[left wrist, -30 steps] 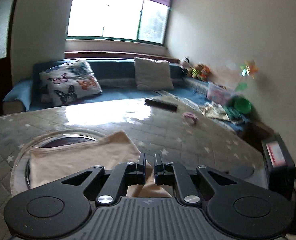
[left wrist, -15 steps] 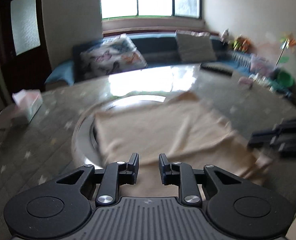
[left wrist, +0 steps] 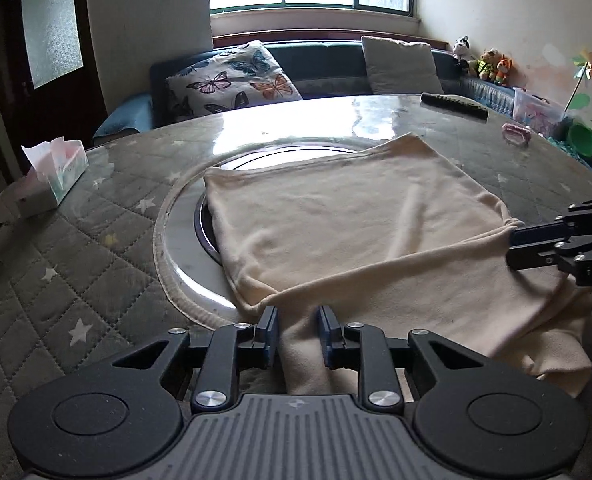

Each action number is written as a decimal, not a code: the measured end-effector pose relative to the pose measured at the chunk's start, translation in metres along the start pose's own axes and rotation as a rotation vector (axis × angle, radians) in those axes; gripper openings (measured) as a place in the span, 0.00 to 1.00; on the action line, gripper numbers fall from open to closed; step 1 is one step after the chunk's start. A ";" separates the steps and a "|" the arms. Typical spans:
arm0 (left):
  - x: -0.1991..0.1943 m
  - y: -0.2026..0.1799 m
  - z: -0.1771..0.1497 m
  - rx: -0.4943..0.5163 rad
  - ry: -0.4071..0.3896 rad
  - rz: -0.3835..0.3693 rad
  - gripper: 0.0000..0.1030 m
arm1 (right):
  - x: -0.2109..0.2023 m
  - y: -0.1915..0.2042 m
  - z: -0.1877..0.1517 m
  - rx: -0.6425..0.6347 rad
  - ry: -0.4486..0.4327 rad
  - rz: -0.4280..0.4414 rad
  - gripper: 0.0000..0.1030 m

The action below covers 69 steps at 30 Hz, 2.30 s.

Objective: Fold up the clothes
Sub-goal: 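Grasp the sweatshirt side edge with the right gripper, then lift and fold the side edge over the body with the right gripper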

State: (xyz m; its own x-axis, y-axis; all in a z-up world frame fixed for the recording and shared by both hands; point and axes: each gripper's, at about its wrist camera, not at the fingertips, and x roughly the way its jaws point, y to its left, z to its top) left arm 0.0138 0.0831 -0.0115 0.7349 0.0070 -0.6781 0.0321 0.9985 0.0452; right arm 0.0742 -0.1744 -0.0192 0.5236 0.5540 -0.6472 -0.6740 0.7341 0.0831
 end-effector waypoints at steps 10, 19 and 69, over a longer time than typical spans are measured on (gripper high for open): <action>-0.038 -0.020 -0.014 0.189 -0.043 -0.035 0.25 | 0.002 0.010 -0.009 -0.091 0.044 -0.006 0.25; -0.066 -0.055 -0.050 0.491 -0.052 -0.105 0.39 | -0.031 0.016 -0.015 -0.171 0.010 0.006 0.36; -0.044 -0.062 -0.059 0.525 -0.136 -0.044 0.45 | -0.012 0.021 0.031 -0.202 0.019 0.114 0.09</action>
State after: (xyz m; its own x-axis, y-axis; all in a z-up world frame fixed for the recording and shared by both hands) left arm -0.0607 0.0246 -0.0280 0.8053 -0.0760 -0.5880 0.3732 0.8356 0.4031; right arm 0.0700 -0.1535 0.0140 0.4297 0.6202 -0.6563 -0.8198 0.5726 0.0044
